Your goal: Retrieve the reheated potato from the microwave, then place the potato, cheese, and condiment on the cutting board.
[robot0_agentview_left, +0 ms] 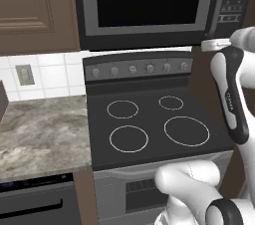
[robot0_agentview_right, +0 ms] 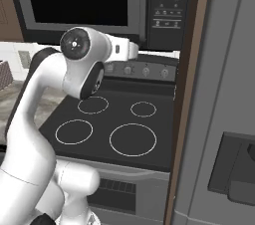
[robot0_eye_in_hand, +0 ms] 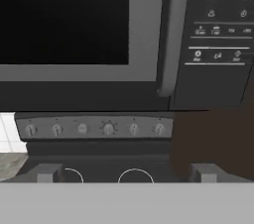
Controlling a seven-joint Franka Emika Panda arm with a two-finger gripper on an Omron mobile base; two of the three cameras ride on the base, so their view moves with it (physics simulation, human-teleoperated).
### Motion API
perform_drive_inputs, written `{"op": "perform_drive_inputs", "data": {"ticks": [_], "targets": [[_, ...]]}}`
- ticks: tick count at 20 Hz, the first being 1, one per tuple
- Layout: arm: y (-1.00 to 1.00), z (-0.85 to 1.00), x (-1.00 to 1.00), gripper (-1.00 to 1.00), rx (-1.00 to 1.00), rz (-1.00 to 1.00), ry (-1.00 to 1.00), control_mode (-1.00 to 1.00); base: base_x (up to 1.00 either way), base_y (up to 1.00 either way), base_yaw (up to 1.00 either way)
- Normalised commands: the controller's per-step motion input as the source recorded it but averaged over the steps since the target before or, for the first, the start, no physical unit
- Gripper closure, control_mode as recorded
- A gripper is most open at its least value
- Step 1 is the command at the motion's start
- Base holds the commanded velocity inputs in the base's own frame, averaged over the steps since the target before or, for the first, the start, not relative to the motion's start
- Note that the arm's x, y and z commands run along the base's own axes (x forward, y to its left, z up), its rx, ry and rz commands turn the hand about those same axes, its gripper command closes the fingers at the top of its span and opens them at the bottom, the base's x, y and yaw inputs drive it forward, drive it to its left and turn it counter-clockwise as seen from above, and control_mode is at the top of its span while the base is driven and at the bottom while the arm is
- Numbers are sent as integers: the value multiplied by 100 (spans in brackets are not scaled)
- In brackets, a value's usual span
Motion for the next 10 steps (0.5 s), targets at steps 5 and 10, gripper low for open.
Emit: {"op": "perform_drive_inputs", "data": {"ticks": [5, 10], "targets": [[-36, 47, 2, -100, 0, -5, 0, -100, 0, 0, 0], [-30, 28, 17, -100, 0, 0, 0, -100, 0, 0, 0]]}}
